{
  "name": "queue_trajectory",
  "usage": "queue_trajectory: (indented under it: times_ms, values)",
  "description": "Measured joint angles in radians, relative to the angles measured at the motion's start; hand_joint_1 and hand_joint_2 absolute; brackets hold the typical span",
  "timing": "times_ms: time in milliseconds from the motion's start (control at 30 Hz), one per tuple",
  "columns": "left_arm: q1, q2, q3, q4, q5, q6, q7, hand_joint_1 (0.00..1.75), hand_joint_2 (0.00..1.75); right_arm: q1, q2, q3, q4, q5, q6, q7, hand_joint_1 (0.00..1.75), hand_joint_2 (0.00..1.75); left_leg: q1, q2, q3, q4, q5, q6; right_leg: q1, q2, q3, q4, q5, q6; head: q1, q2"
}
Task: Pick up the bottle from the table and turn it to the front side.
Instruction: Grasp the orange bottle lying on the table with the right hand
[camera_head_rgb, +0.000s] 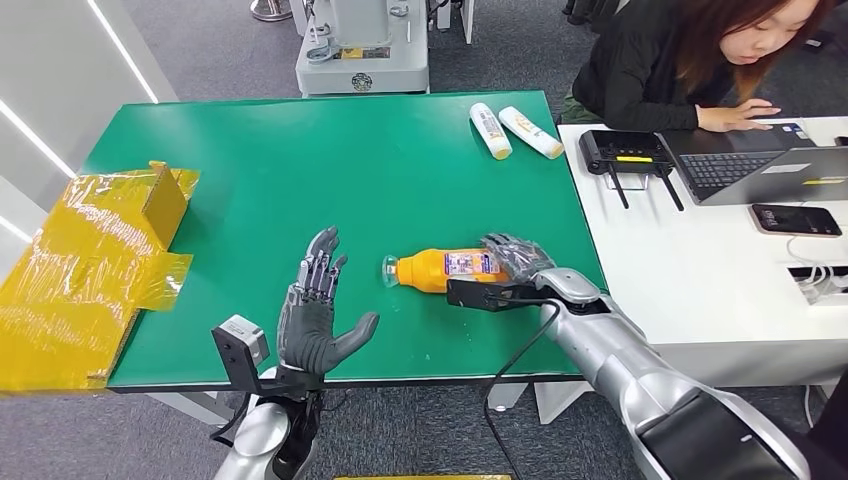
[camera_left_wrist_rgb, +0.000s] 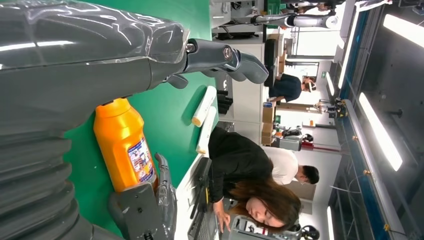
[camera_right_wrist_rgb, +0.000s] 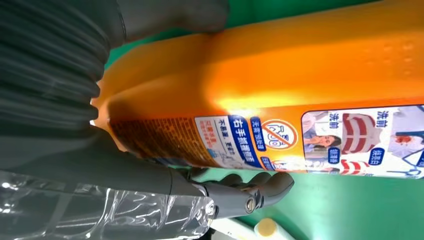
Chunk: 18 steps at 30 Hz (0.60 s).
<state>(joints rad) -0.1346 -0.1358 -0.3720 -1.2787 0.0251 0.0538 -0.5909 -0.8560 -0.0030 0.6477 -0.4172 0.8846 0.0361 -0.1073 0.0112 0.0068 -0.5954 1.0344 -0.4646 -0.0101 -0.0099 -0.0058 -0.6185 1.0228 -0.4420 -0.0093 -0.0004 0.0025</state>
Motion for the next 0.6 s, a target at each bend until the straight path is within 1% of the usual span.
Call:
queue_trajectory:
  times_ms: [67,233,600]
  values:
    - [0.001,0.000,0.000,0.000,0.001,0.001,0.001,0.00,1.75,-0.004,-0.001,0.005,0.003,0.001,0.004,-0.001,1.75,1.75,0.000,0.000,0.000,0.000,0.000,0.000,0.000,0.000,0.000,0.000,0.000,0.000,0.000,0.000]
    - [0.007,-0.001,0.000,0.000,0.002,0.004,0.009,0.00,1.75,-0.009,-0.010,0.024,0.007,0.014,0.012,-0.010,1.75,1.75,0.000,0.000,0.000,0.000,0.000,0.000,0.000,0.000,0.000,0.000,0.000,0.000,0.000,0.000]
    - [0.013,0.000,0.000,0.000,0.005,0.004,0.011,0.00,1.75,0.015,-0.036,0.044,0.000,0.000,-0.049,-0.054,1.75,1.75,0.000,0.000,0.001,0.000,0.000,0.000,0.000,0.000,0.001,0.000,0.000,0.000,0.000,0.000]
